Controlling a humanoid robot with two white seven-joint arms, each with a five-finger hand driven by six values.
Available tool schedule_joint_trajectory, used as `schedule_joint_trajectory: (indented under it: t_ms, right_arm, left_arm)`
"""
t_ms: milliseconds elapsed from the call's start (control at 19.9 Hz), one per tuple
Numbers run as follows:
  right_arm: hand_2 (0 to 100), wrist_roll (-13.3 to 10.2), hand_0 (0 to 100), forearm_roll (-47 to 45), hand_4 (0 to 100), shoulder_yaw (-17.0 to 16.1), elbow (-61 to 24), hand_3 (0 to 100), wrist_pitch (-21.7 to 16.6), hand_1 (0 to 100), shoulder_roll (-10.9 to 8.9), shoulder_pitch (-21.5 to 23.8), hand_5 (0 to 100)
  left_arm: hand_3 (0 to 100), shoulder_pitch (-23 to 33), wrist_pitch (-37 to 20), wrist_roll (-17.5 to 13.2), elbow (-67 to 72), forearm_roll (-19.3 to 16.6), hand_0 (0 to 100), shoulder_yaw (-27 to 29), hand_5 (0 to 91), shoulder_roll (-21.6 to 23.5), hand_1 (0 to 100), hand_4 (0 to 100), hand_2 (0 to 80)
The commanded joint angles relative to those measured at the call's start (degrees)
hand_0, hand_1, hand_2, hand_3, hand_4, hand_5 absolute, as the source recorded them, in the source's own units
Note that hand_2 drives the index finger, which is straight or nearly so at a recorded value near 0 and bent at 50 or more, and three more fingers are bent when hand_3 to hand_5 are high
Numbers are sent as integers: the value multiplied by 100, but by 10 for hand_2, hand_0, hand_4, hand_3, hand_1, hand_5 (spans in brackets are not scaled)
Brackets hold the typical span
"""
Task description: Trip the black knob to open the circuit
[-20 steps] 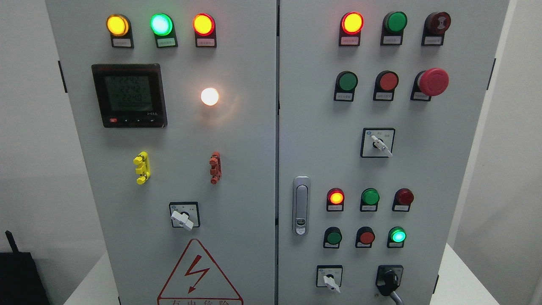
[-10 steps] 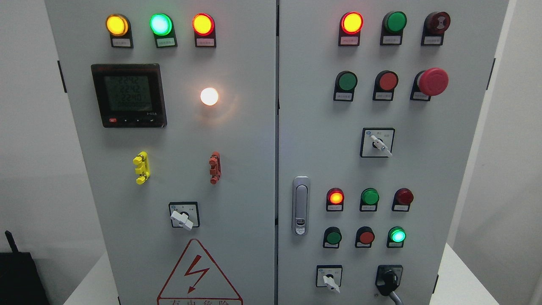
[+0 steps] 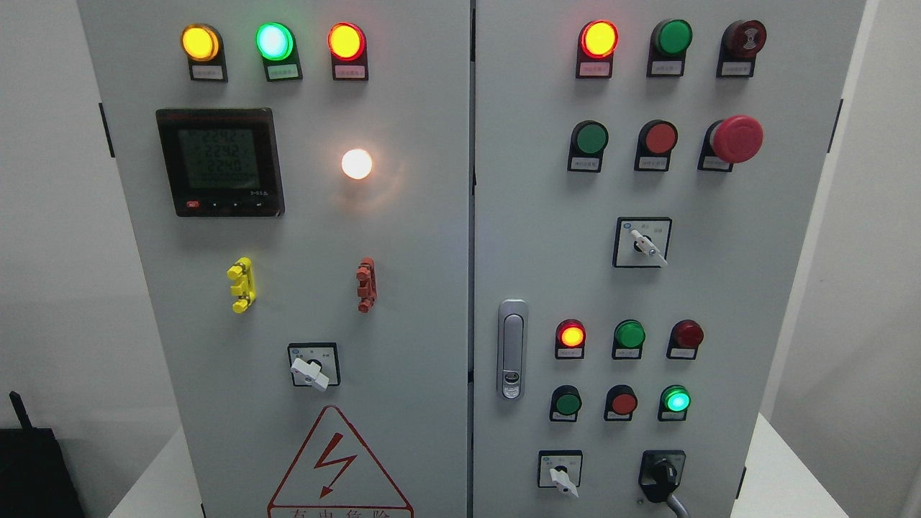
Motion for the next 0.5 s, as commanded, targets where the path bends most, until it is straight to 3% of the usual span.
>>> schedule_joint_trajectory:
  t_ms: [0, 451]
  right_arm:
    - [0, -23, 0, -1, 1000, -99, 2, 1000, 0, 0, -38, 0, 1000]
    - [0, -23, 0, -1, 1000, -99, -24, 1000, 0, 0, -38, 0, 1000]
  left_arm:
    - [0, 0, 5, -5, 0, -132, 120, 0, 0, 0, 389, 0, 0]
    - [0, 0, -4, -5, 0, -132, 120, 0, 0, 0, 389, 0, 0]
